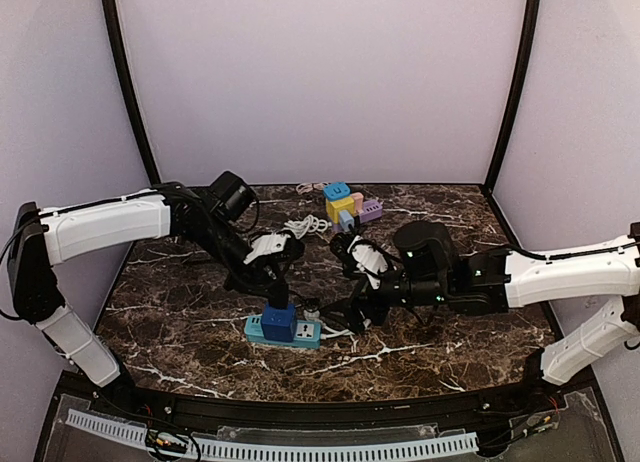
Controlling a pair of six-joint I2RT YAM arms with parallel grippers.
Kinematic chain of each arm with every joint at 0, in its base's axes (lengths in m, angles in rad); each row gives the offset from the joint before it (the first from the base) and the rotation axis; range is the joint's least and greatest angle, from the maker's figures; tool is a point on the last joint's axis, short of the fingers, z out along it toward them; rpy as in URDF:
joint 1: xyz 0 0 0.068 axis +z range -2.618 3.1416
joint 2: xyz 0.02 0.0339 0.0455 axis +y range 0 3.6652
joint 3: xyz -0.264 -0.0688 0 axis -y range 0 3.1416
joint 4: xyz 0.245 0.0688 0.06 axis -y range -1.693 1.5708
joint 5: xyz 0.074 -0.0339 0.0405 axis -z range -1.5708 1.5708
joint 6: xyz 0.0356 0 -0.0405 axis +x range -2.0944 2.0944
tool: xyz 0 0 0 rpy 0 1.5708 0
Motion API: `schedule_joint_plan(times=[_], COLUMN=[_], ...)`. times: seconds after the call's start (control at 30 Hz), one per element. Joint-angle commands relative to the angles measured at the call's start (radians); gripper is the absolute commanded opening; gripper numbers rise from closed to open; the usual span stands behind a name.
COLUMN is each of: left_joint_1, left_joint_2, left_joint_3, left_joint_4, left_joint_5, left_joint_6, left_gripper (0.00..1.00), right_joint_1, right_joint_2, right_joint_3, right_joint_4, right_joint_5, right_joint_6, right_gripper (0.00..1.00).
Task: Insert the plug
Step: Insert the plug into the socket.
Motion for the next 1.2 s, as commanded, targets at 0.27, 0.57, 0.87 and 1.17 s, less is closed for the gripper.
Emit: schedule_joint_plan(times=[0.27, 0.57, 0.87, 1.17], left_joint_1=[-0.002, 0.000, -0.002, -0.017], left_joint_2=[-0.030, -0.033, -0.046, -0.031], left_joint_3=[-0.056, -0.110, -0.257, -0.332], left_joint_4=[-0.033, 0.018, 0.115, 0.023], left_joint_5=[0.054, 0.024, -0.139, -0.164], left_joint_6=[0.080, 0.100, 0.098, 0.061], left_gripper=[0.01, 0.01, 0.01, 0.01], right_joint_1=[-0.006, -0.007, -0.008, -0.007], right_joint_2=[0.019, -0.004, -0.005, 0.015], right_joint_3=[0.031, 0.014, 0.016, 0.036], right_joint_4=[0.029, 0.027, 0.024, 0.018], right_joint_5=[-0.018, -0.004, 0.003, 0.002], right_joint_6=[-0.009, -0.009, -0.007, -0.015], right_gripper=[0.99, 0.99, 0.99, 0.99])
